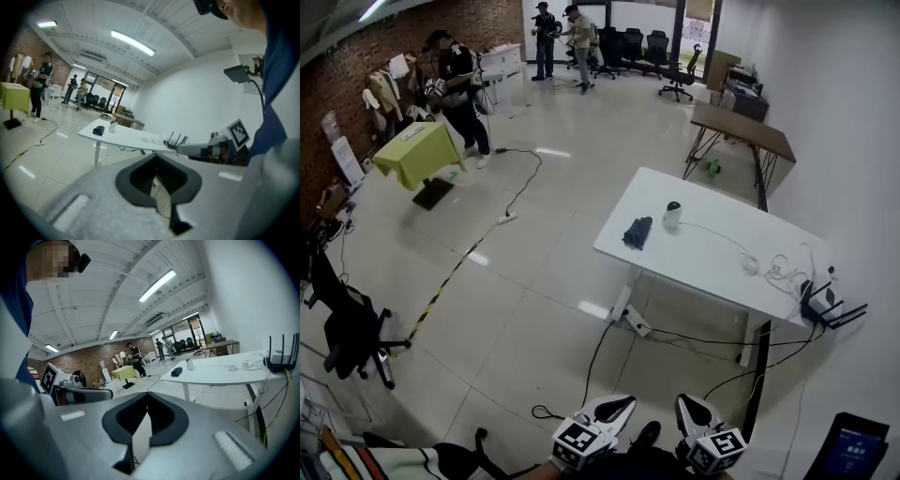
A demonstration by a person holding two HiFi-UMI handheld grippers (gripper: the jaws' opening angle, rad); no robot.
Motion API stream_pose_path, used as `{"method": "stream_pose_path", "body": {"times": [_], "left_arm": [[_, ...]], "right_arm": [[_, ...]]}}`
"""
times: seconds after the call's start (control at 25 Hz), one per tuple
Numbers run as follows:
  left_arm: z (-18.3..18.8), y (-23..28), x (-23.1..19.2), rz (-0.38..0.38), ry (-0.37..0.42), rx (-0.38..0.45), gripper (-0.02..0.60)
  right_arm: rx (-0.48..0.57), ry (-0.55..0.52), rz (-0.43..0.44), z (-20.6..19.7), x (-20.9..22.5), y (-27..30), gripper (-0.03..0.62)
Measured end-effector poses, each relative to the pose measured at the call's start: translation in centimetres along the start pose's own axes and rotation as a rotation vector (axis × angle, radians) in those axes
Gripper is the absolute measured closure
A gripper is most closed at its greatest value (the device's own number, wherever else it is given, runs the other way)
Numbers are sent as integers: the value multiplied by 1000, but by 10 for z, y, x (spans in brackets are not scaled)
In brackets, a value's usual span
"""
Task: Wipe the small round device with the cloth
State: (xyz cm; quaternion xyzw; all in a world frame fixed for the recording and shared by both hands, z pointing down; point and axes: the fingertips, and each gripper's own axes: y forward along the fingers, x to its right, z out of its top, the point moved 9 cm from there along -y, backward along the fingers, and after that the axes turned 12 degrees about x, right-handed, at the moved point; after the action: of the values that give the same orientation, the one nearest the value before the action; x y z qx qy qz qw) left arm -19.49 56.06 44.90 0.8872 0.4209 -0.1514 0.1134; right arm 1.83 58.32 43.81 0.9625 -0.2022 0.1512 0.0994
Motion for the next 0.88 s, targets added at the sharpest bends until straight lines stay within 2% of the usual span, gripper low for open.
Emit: {"method": "stream_pose_path", "body": {"times": [0.16,0.32,0.56,0.88], "left_arm": [[-3,24,9,34,31,-20,580],[-2,64,23,61,58,-23,580],[0,116,43,63,84,-23,578],[3,144,44,57,96,-50,580]], "right_arm": [[20,27,32,8,29,3,582],[53,65,17,26,69,-1,582],[68,57,23,30,127,-11,583],[107,96,19,43,149,-6,583]]}}
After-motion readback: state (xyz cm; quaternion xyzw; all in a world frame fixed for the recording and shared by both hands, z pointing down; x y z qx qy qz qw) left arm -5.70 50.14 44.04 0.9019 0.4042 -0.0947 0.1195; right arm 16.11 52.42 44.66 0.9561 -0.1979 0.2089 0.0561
